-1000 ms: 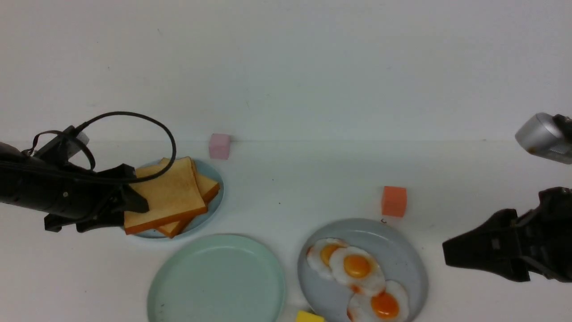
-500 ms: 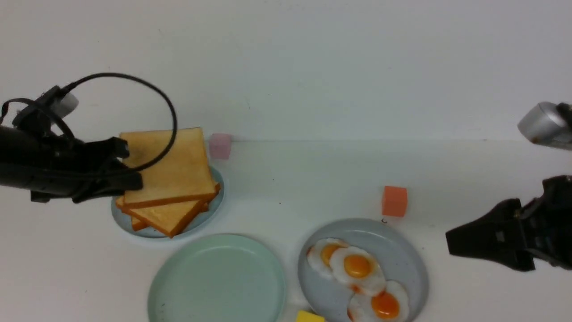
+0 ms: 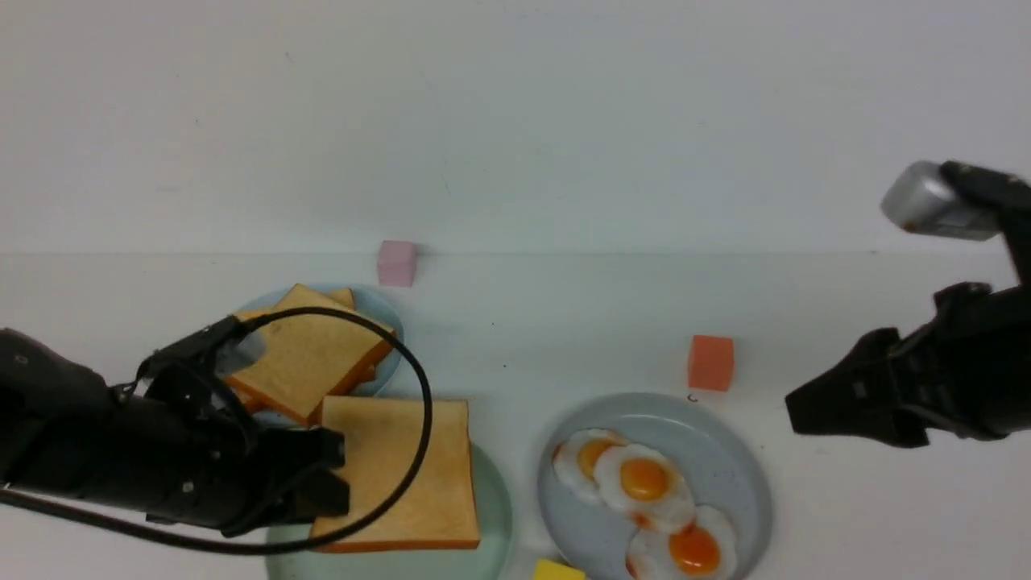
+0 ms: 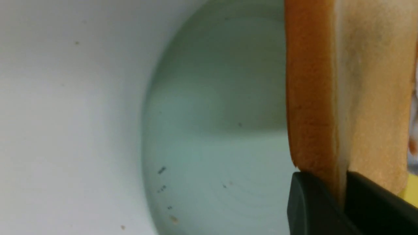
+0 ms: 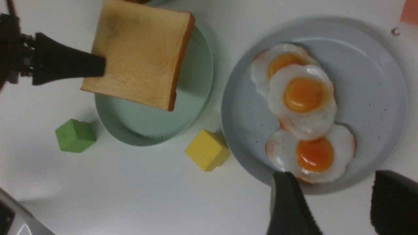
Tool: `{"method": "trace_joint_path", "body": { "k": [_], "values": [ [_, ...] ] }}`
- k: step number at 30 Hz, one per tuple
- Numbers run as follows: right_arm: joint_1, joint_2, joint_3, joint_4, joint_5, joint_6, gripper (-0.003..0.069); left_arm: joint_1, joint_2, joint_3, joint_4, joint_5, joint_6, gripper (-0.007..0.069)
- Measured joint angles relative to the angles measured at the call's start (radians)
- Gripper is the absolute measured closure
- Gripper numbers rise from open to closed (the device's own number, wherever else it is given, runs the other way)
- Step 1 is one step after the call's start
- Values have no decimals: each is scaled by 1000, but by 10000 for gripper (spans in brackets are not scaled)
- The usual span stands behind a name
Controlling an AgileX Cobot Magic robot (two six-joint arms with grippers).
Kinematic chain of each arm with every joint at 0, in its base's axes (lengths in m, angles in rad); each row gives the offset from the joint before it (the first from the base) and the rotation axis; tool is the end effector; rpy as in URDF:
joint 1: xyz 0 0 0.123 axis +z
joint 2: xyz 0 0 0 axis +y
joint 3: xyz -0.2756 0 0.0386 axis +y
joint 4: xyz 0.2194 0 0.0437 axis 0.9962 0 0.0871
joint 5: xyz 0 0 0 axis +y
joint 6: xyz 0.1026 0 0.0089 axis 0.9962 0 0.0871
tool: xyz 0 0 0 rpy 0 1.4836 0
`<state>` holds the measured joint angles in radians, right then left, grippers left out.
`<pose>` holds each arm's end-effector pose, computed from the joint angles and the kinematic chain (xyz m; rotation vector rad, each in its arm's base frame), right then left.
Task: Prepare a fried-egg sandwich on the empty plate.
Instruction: Use the left arm to put a slice of bread into the empty plate in the middle, then use the right arm to grab a fried egg
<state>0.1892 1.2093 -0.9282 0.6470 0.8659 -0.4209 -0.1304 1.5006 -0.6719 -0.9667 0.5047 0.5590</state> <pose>0.2022 0.0869 0.3013 -0.3873 2.4684 0.6914 0.2396 -0.0728 0.1867 -0.1352 2.6425 -0.6999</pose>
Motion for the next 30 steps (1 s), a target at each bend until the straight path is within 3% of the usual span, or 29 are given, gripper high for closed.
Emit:
{"method": "trace_joint_path", "body": {
  "k": [9,16,18,21,24,30],
  "values": [
    [0,218,-66,1,-10,-43,291,0,89,3,-4,8,-52,505],
    [0,421,-165,30,-11,-124,291,0,93,-19,63,57,-117,304],
    [0,502,-213,36,1,-152,291,0,93,-55,131,113,-176,214],
    [0,580,-267,38,38,-195,291,0,79,-99,216,175,-261,154],
    [0,642,-314,39,65,-222,285,0,23,-140,296,219,-301,136],
    [0,759,-373,52,74,-275,270,-52,-175,-178,333,284,-157,181]
  ]
}}
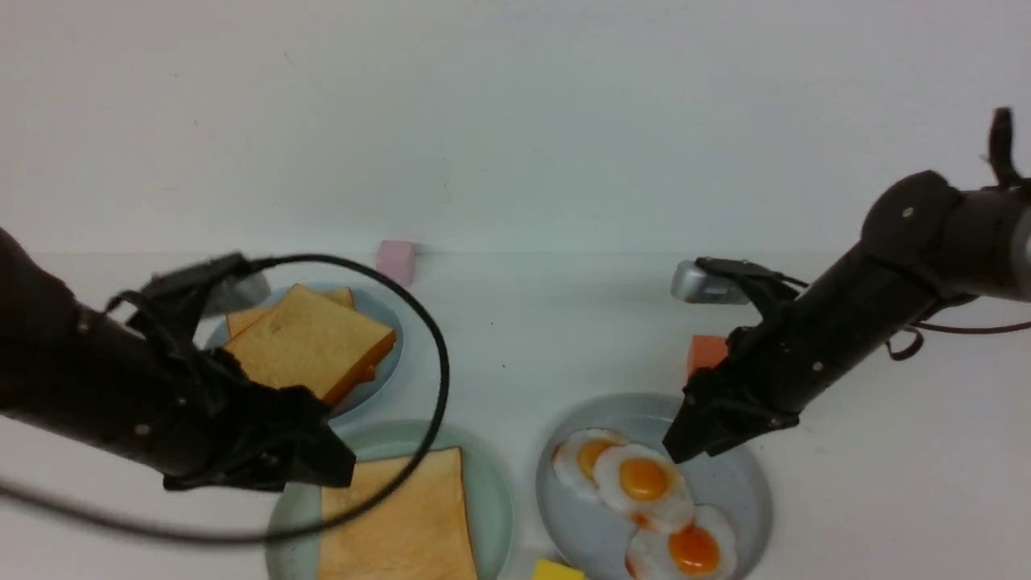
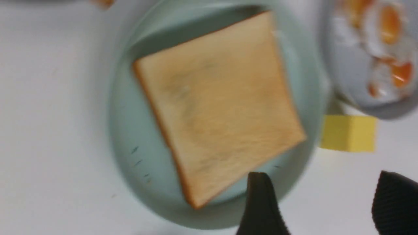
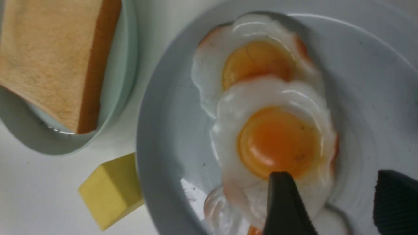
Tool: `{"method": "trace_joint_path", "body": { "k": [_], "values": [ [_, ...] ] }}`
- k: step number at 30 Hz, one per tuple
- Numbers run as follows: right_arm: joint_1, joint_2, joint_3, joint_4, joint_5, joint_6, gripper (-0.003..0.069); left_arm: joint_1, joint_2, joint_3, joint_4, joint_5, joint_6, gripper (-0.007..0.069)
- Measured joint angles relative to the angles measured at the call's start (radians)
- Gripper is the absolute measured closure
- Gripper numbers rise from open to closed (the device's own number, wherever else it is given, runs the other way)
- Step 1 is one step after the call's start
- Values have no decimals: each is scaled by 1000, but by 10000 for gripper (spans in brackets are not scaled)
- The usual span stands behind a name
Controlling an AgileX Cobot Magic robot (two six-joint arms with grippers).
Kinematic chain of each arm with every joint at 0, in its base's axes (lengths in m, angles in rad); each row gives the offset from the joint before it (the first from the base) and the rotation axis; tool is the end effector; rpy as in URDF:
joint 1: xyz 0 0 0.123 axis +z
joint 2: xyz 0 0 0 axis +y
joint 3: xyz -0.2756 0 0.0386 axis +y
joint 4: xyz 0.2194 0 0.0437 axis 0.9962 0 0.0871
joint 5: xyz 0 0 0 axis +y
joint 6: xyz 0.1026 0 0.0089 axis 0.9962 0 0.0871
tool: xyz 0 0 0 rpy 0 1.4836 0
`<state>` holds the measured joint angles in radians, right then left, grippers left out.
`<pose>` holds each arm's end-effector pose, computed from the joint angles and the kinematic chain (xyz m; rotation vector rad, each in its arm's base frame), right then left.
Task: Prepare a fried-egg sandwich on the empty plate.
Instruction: Use the right arm to grab a fried egg, then use the right arm to place the fried egg on the slice of bread in the middle
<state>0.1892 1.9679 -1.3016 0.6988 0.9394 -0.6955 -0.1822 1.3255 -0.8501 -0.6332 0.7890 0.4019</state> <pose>0.3412 0.1198 0.1744 -0.6704 2.7649 0.7901 0.2187 -0.0843 0.2561 0.2878 2.6148 -0.6596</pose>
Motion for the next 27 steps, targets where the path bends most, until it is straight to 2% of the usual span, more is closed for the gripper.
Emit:
{"method": "trace_joint_path", "body": {
  "k": [3,5,7,8,9,10,12,15,17,19,23,27],
  "values": [
    [0,34,-13,19,0,-10,270,-65,-70,0,2,1,49,225],
    [0,73,-19,47,-9,-11,270,-185,-140,0,32,-6,102,299],
    [0,97,-21,72,-10,-12,277,-275,-175,0,57,-23,106,379],
    [0,98,-22,72,-9,-12,279,-275,-178,0,60,-23,105,386],
    [-1,103,-24,83,-5,-13,301,-321,-196,2,83,-45,85,449],
    [-1,103,-25,84,-6,-13,301,-325,-198,2,86,-48,82,449],
    [-1,112,-28,99,2,-13,380,-353,-209,4,117,-72,38,550],
    [-1,116,-28,99,0,-13,517,-356,-211,4,157,-79,-7,638],
    [-3,118,-28,94,-2,-13,617,-356,-212,4,186,-78,-35,638],
    [-7,118,-28,94,1,-13,643,-356,-216,4,212,-78,-58,638],
    [-23,107,-39,68,20,-9,643,-356,-262,4,290,-75,-129,638],
    [-24,43,-94,17,59,47,643,-356,-340,4,411,-27,-260,638]
  ]
}}
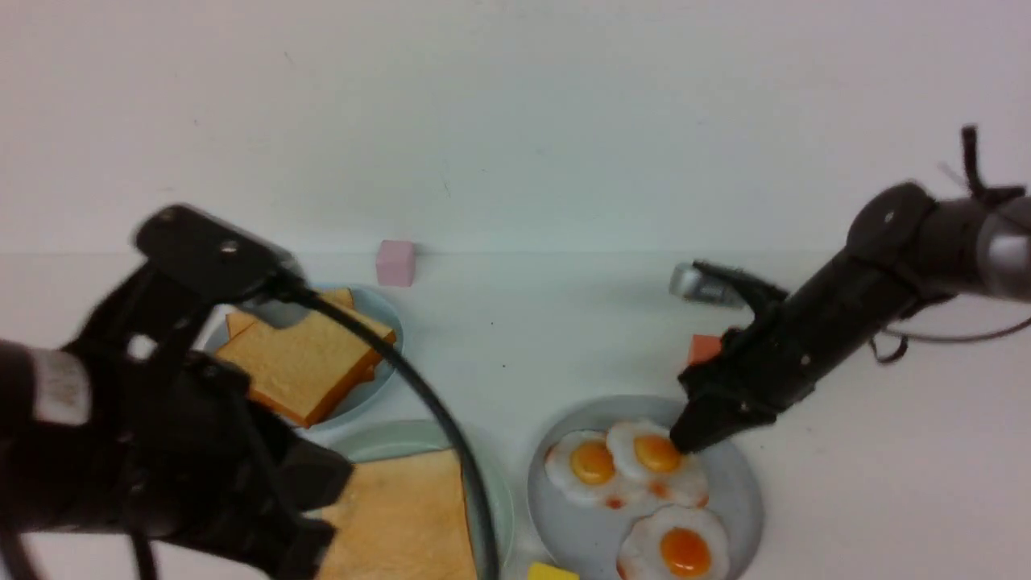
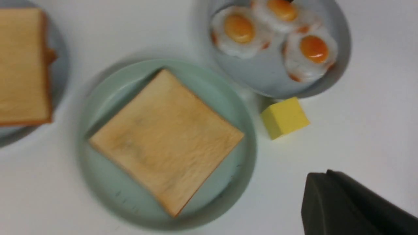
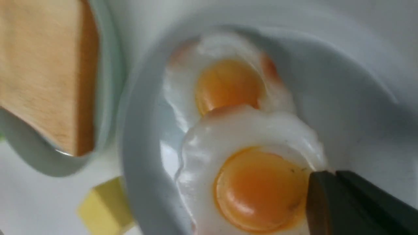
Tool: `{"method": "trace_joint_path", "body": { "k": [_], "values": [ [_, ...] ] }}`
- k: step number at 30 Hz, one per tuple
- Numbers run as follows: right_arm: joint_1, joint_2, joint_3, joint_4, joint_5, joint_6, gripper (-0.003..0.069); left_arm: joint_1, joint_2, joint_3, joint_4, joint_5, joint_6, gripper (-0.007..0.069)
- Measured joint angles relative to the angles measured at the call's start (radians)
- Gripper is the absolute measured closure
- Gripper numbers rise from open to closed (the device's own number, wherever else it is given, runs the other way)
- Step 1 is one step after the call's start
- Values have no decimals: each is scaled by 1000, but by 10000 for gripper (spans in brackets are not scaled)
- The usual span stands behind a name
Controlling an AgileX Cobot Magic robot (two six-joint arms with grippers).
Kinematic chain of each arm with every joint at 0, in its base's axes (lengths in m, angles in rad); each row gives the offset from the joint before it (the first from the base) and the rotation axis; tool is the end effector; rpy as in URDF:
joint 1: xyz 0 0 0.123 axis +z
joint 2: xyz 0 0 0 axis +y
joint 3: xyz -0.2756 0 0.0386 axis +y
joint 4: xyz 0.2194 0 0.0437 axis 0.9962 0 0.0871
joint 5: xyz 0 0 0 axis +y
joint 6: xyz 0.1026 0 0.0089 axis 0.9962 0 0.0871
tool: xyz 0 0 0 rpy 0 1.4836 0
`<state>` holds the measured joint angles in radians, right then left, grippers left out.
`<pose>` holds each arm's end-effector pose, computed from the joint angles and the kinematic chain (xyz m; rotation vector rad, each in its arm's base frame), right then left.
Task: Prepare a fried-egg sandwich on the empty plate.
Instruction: Use the right arm to place the fried egg on the slice of bread in the middle
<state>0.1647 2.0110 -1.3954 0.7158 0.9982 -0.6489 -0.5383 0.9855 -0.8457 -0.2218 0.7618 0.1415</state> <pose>0.3576 0.1170 0.1803 -0.6007 2.7700 0.8463 0.1414 -0.1026 0.3135 0.6881 2.3066 -0.4449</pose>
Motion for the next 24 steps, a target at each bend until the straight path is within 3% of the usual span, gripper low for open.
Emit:
{"method": "trace_joint_path", "body": {
  "k": [4,7,13,19,24],
  "values": [
    [69,-84,-104,-60,5,82,643,0,-77,0,139,85,-158,638],
    [193,-108,-201,-77,-18,156,643,0,-157,12,272,120,-325,638],
    [421,-45,-252,-76,-144,188,641,0,-229,100,449,95,-547,638],
    [525,77,-252,-106,-246,197,610,0,-230,159,467,68,-614,638],
    [538,127,-252,-113,-266,200,497,0,-230,161,464,54,-620,638]
  ]
}}
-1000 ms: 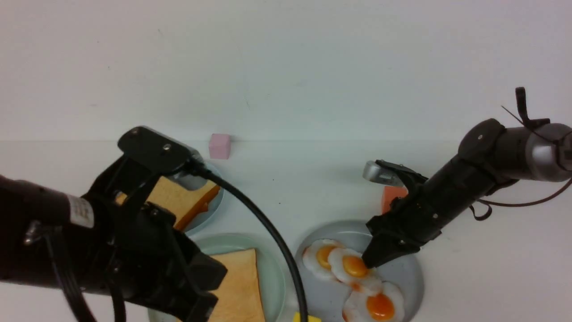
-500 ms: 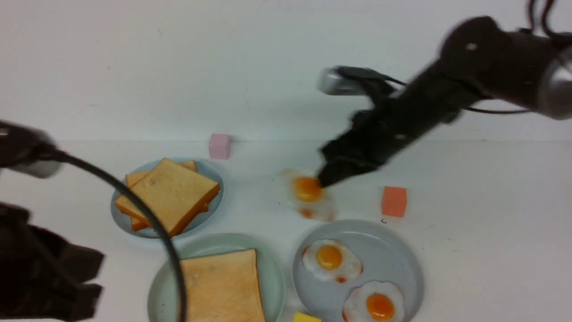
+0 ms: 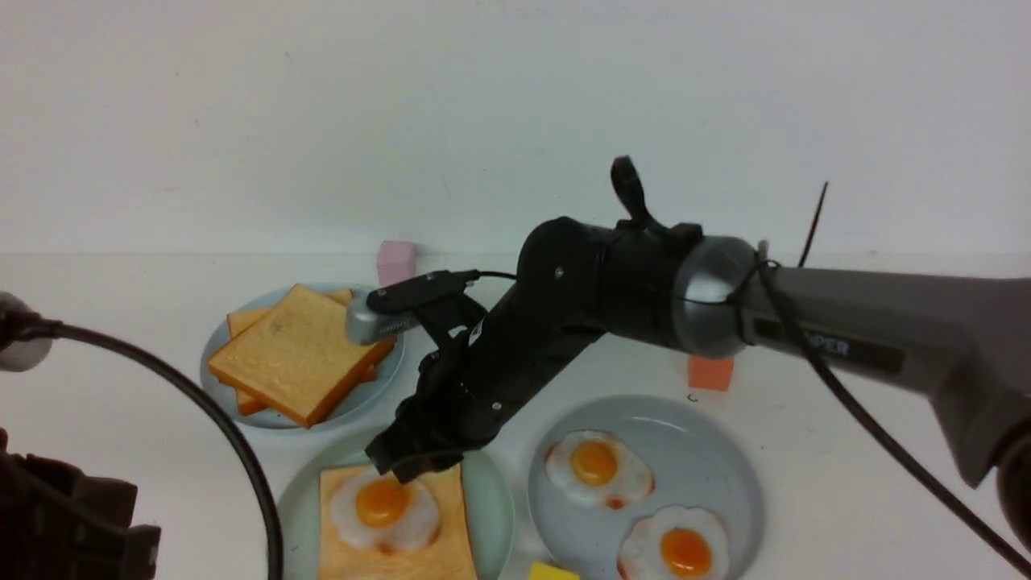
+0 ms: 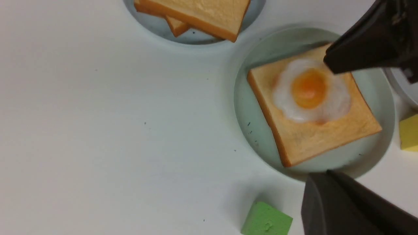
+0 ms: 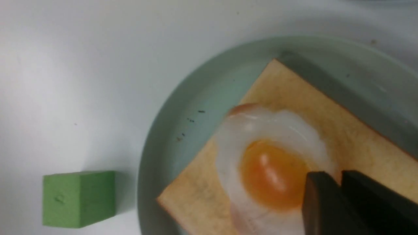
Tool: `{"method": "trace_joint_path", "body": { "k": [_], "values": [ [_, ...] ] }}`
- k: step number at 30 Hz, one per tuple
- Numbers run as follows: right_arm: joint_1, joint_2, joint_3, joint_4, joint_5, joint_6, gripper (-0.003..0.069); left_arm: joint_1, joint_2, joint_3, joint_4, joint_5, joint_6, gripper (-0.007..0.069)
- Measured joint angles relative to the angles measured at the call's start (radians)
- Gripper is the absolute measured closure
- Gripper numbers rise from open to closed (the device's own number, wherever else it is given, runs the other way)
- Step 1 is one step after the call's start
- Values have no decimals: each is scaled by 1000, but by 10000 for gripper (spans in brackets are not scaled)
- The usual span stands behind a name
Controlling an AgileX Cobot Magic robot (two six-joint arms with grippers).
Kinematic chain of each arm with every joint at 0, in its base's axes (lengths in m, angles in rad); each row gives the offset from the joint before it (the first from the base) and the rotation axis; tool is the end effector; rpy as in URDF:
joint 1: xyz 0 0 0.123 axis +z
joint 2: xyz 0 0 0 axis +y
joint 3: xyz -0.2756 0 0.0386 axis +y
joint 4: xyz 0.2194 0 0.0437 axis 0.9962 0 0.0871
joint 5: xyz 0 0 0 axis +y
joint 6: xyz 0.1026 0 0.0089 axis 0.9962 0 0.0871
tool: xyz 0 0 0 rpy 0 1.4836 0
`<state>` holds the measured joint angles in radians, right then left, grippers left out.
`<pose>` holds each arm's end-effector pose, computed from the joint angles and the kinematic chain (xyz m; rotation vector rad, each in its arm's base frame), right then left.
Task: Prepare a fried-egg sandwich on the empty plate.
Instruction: Use the right arm to place the fried egg on the slice of bread in the middle, then use the left arm to grab a slice of bread
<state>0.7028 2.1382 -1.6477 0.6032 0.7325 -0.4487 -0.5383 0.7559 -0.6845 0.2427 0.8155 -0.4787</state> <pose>0.3127 0.3161 0.1876 -1.0284 2.4842 0.7536 0.1119 -0.0458 0.2964 0.1816 2.3432 -0.2123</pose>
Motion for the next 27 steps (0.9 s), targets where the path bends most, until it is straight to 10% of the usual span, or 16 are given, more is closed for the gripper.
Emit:
{"method": "trace_joint_path", "body": {
  "k": [10,19,27],
  "values": [
    [1,-189,-80,-279,150,76,132,0,106,44,2,-276,-128,638],
    [1,-452,-124,-506,420,322,110,282,391,-50,-47,-393,-228,638],
    [3,-511,-124,-445,519,341,109,491,623,-164,-407,-312,-94,636]
  ]
}}
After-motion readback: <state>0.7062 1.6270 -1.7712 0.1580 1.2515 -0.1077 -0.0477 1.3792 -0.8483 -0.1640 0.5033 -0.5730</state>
